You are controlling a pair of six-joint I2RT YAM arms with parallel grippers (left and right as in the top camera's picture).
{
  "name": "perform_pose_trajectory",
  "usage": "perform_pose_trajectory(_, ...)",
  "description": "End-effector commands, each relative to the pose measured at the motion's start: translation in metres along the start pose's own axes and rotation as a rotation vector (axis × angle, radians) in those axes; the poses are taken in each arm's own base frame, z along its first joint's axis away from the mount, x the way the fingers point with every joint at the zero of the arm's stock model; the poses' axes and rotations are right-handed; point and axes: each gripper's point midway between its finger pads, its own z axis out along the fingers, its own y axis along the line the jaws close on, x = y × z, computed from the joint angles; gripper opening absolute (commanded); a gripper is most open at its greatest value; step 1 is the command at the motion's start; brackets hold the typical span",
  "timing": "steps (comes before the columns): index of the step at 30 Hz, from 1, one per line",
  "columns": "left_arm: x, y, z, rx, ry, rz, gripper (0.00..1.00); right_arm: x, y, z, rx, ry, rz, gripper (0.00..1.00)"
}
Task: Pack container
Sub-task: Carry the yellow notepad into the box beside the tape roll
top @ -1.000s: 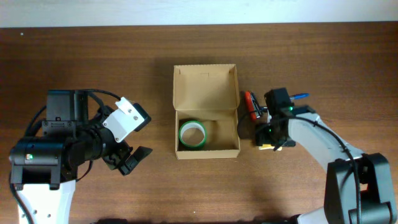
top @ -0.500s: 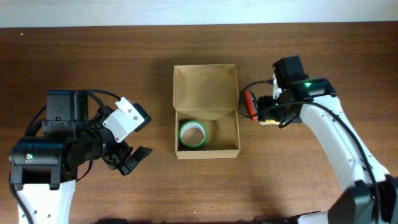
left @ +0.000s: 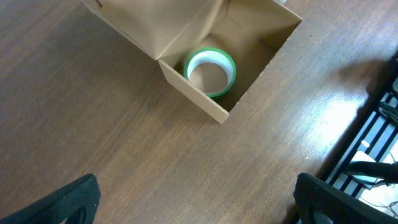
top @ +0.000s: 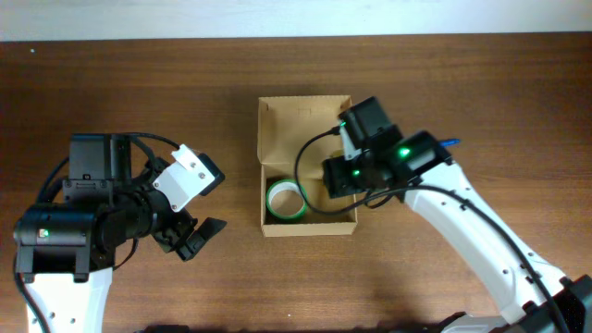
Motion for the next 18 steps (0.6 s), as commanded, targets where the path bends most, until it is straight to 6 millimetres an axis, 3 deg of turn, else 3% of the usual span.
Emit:
perform_pose_trajectory(1, -0.007, 0.0, -0.005, -0.001, -0.029, 0.025, 1.0, 0.0, 0.016, 0.007, -0.013, 0.008, -0.008, 0.72)
perform_pose_trajectory(6, -0.006, 0.0, -0.005, -0.001, -0.028, 0.025, 1.0, 0.01, 0.024, 0.032, 0.005, 0.078, -0.028, 0.72)
perform_pose_trajectory(18, -0.007, 0.0, -0.005, -0.001, -0.029, 0.025, 1.0, 0.011, 0.013, 0.069, 0.072, 0.124, -0.001, 0.72)
